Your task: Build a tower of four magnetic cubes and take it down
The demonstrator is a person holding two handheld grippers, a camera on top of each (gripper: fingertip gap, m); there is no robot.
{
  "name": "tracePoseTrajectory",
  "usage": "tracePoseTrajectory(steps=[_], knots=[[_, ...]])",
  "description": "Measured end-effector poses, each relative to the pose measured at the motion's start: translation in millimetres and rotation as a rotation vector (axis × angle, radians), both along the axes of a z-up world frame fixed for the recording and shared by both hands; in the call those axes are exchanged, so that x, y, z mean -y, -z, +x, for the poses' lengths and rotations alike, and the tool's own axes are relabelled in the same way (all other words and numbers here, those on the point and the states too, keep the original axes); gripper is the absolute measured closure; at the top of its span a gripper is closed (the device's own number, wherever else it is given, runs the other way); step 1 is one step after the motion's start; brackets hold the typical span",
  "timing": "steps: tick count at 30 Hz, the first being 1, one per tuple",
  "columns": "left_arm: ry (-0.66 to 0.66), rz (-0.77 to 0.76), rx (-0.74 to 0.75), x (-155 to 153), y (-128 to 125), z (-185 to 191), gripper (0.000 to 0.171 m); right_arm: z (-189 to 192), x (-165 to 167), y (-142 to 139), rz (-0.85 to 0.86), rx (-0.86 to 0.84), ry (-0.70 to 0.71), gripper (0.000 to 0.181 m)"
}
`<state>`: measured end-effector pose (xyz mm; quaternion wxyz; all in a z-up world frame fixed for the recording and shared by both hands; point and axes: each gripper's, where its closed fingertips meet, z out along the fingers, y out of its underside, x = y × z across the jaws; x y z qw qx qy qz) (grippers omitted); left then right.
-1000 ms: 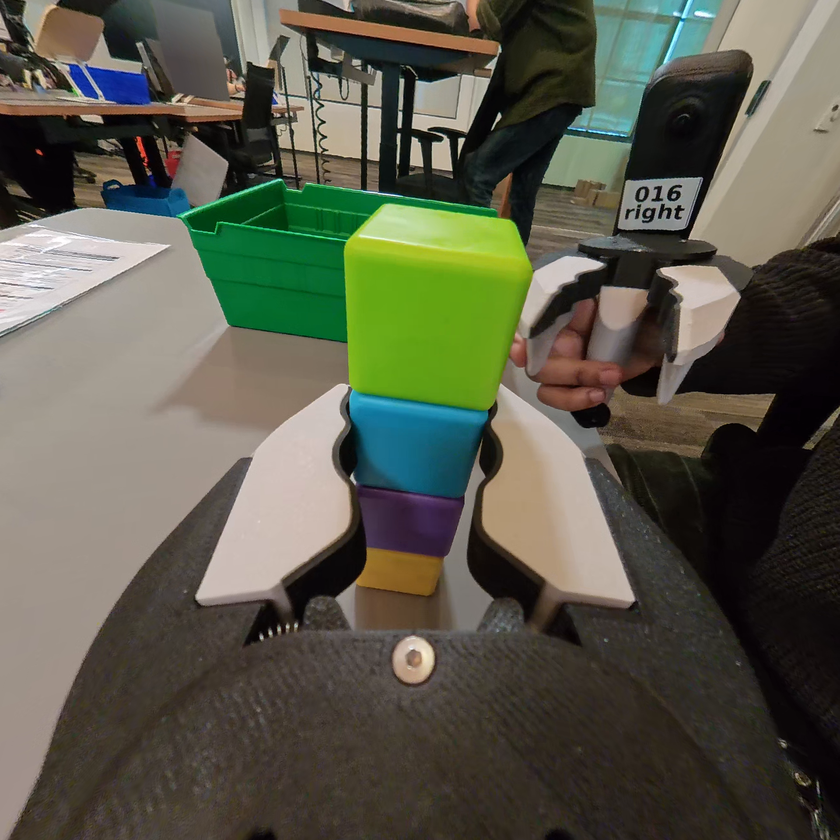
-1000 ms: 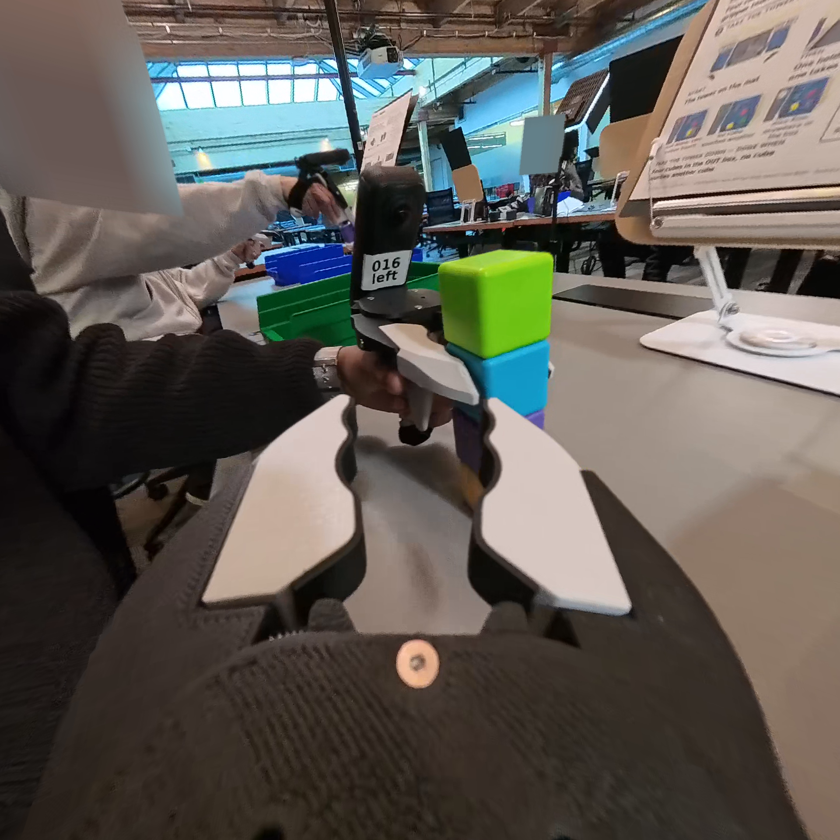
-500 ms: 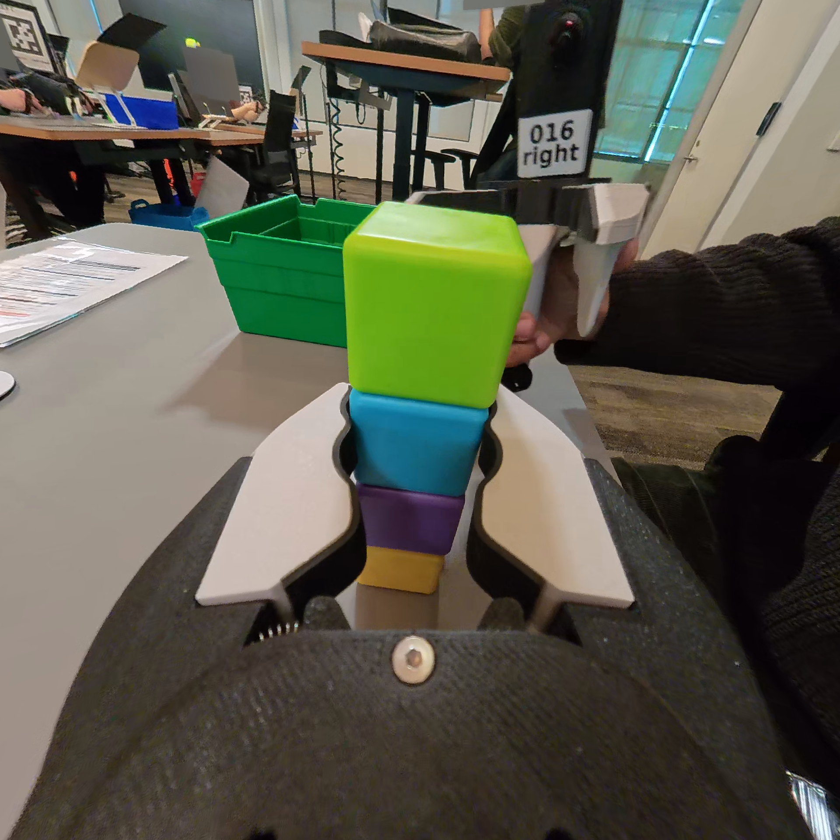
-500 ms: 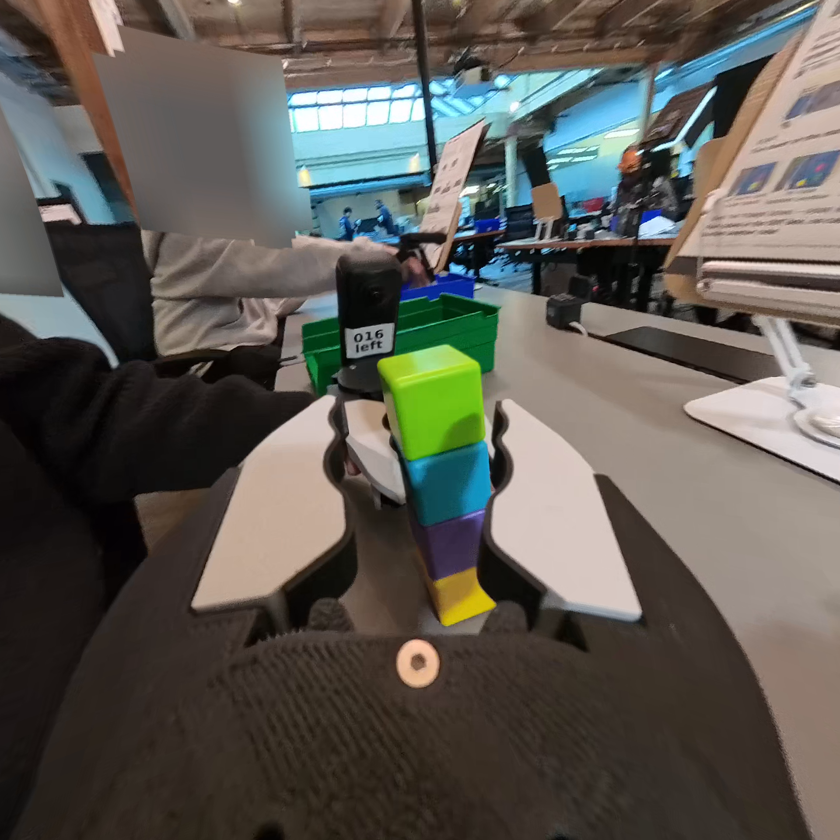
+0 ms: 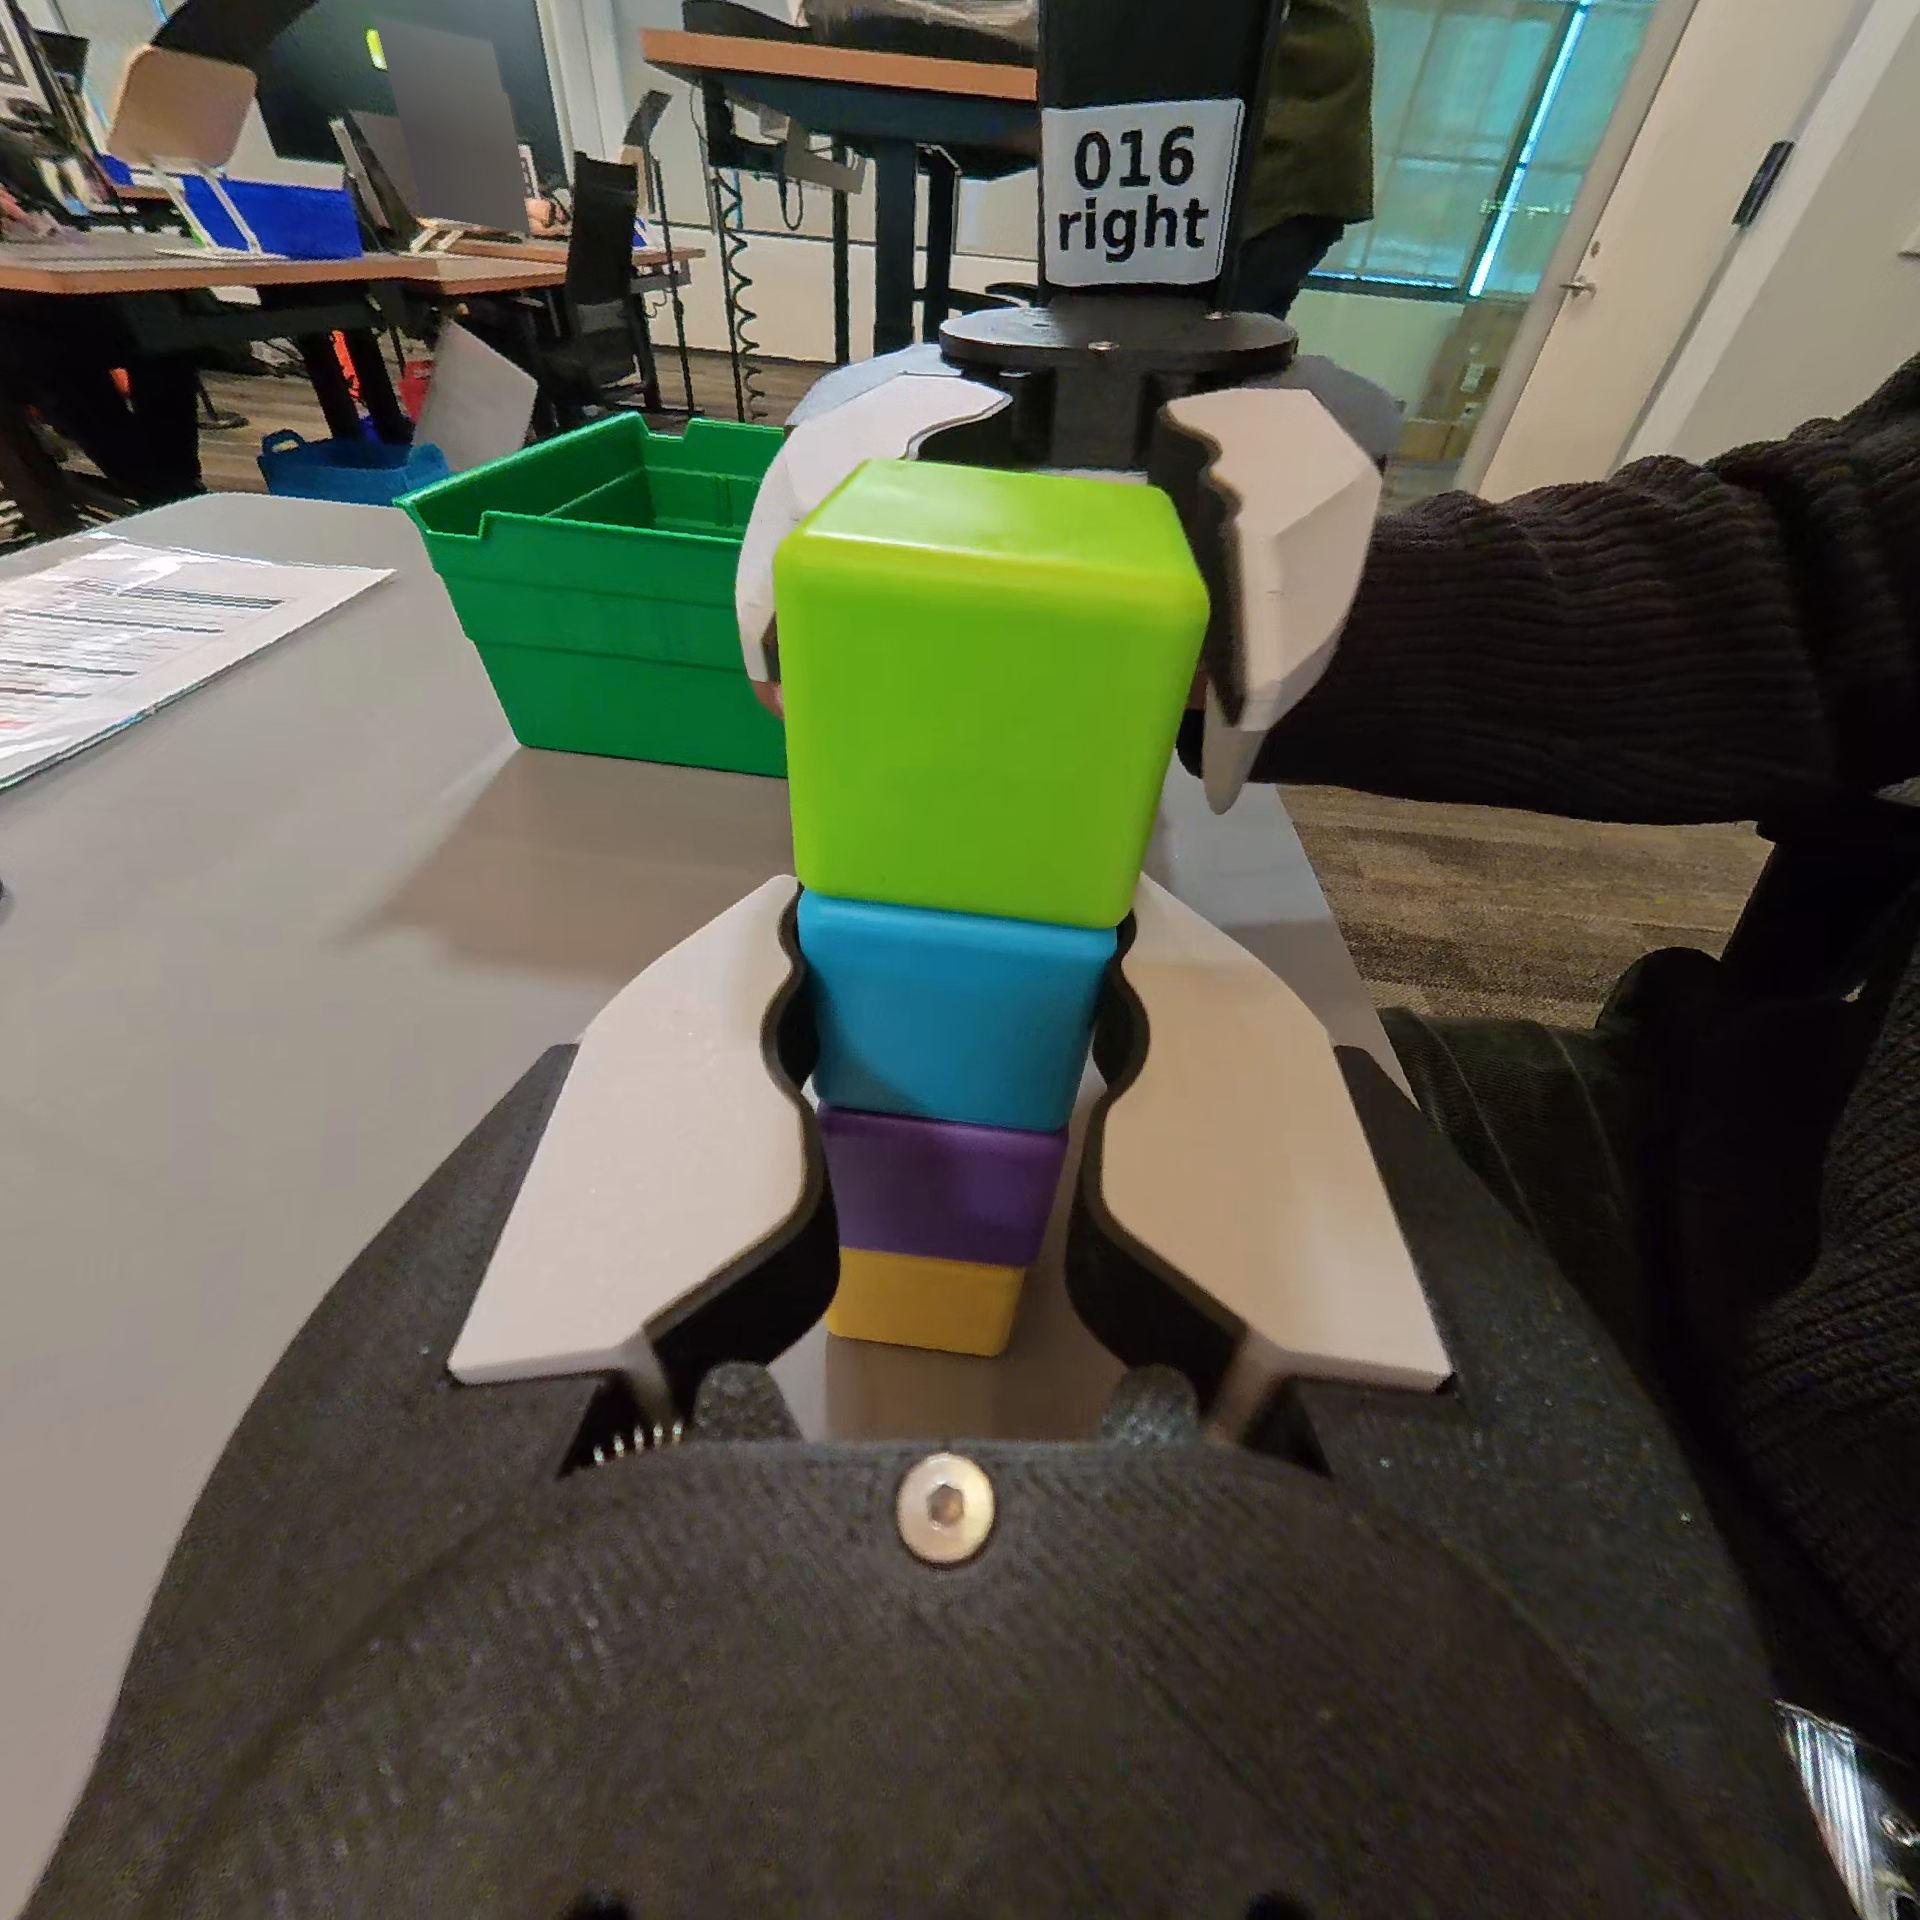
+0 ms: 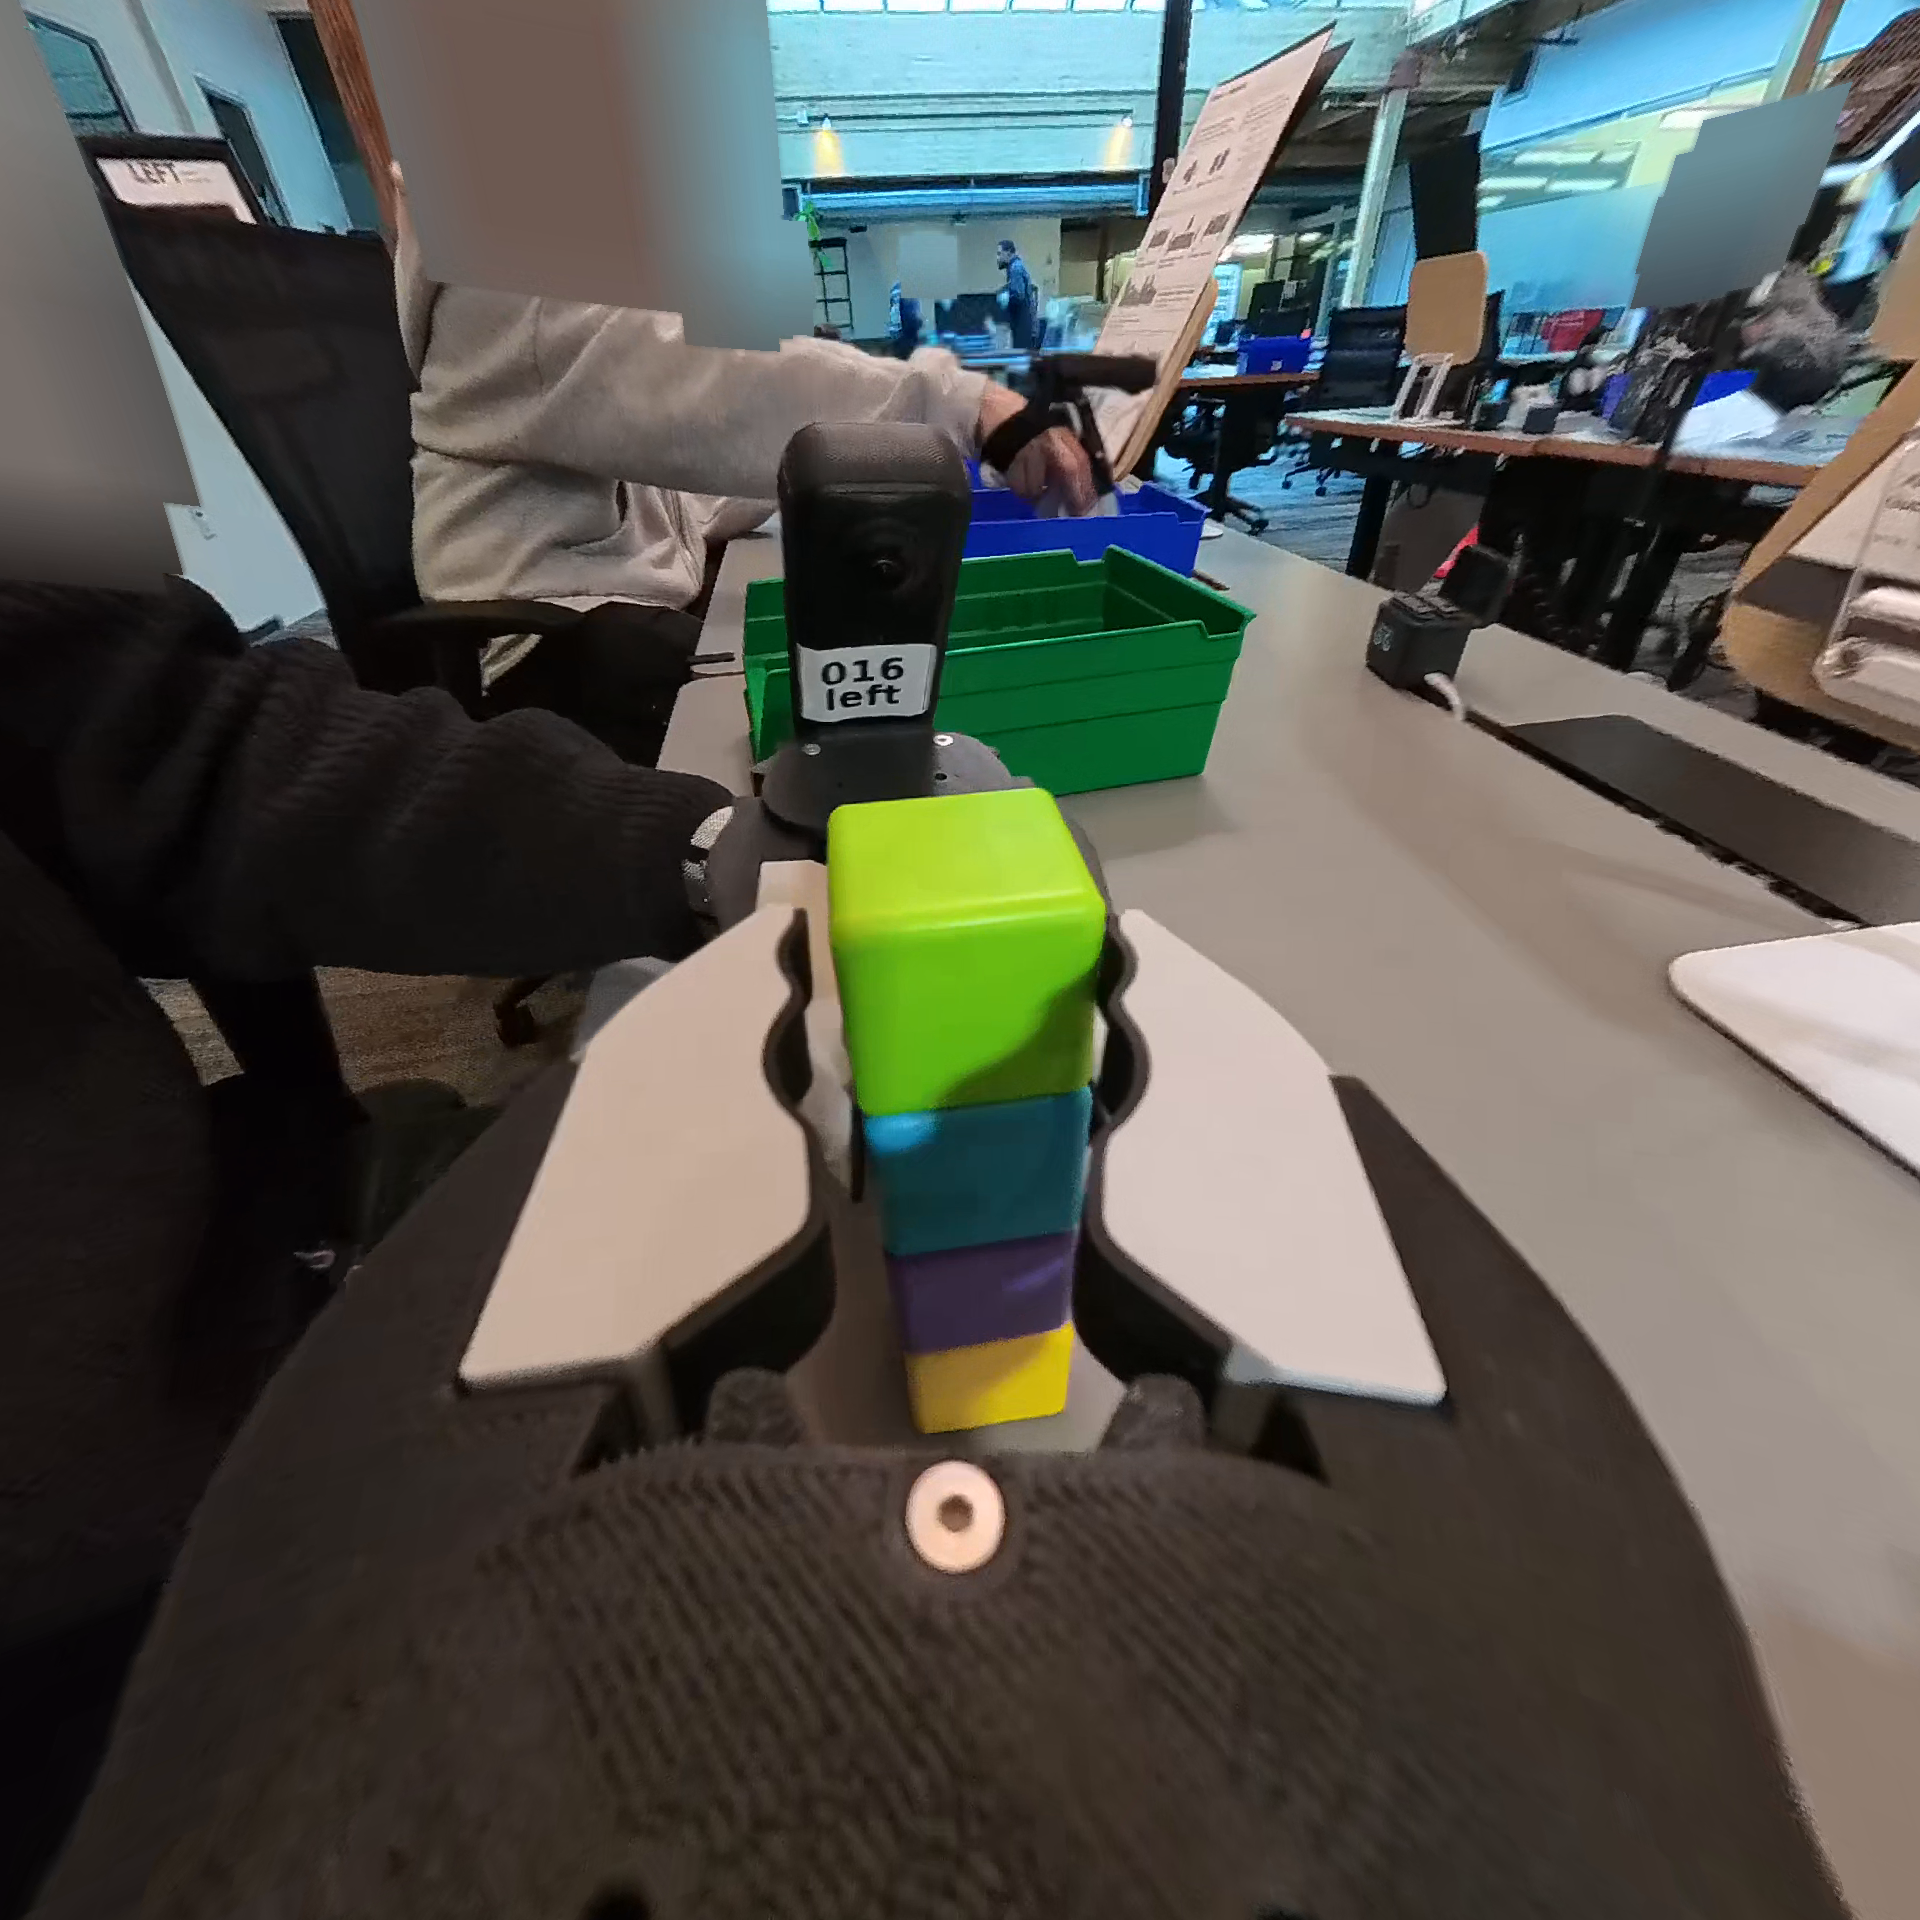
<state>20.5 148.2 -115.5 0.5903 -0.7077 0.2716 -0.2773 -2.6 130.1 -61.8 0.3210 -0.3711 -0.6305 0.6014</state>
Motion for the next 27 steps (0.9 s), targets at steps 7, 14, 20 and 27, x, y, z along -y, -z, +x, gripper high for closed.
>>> tracePoseTrajectory(steps=[7, 14, 20, 27], knots=[[0.001, 0.001, -0.001, 0.0, 0.0, 0.2, 0.115, -2.1, -2.9, -1.2, 0.041, -0.074, 0.055, 0.132], [0.004, 0.001, -0.003, -0.1, 0.0, 0.5, 0.115, -1.9, -2.6, -0.7, 0.013, -0.083, 0.053, 0.132], [0.003, 0.000, -0.003, 0.0, 0.0, 0.5, 0.115, -2.1, -2.6, 1.0, 0.018, -0.077, 0.058, 0.132], [0.002, -0.001, -0.003, -0.1, 0.0, 0.5, 0.115, -4.1, -0.7, 6.2, 0.029, -0.045, 0.062, 0.125]])
